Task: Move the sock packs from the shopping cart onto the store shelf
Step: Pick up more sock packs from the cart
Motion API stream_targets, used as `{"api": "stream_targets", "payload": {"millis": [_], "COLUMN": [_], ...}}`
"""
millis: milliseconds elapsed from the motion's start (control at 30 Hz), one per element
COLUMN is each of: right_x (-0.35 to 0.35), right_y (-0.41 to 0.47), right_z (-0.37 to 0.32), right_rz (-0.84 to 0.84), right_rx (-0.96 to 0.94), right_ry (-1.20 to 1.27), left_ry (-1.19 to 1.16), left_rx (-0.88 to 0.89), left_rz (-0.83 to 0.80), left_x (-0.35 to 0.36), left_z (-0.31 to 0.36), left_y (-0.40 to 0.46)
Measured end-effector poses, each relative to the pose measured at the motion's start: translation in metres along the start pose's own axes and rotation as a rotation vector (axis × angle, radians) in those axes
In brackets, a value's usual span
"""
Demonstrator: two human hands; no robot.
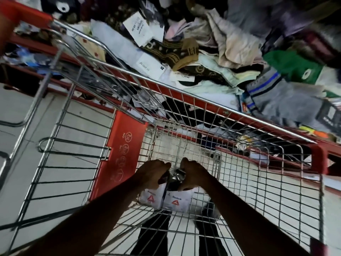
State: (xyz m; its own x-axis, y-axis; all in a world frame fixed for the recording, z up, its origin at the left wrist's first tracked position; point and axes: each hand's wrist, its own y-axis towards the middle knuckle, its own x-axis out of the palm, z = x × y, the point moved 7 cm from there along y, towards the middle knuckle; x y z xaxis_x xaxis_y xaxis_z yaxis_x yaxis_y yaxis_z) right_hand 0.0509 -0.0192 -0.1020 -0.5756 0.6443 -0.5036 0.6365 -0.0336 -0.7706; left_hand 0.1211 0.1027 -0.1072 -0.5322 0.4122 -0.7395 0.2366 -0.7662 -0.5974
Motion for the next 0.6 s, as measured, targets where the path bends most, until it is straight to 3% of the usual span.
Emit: {"api": "stream_targets", "payload": {"millis": [267, 600], "right_x": [-0.101, -0.27], "right_y": [-0.099, -0.283], "right_z": [-0.036, -0.091], "right_rz": [0.477, 0.845], "right_rx": [-0.116, -0.177], "right_ry": [-0.106, -0.3], "left_ry": [0.052, 0.26], "left_rx": [-0.054, -0.137], "left_rz": [0.235, 0.673], "left_x": [-0.103, -0.318], "left_z": [0.041, 0.12], "left_y": [-0.062, -0.175]}}
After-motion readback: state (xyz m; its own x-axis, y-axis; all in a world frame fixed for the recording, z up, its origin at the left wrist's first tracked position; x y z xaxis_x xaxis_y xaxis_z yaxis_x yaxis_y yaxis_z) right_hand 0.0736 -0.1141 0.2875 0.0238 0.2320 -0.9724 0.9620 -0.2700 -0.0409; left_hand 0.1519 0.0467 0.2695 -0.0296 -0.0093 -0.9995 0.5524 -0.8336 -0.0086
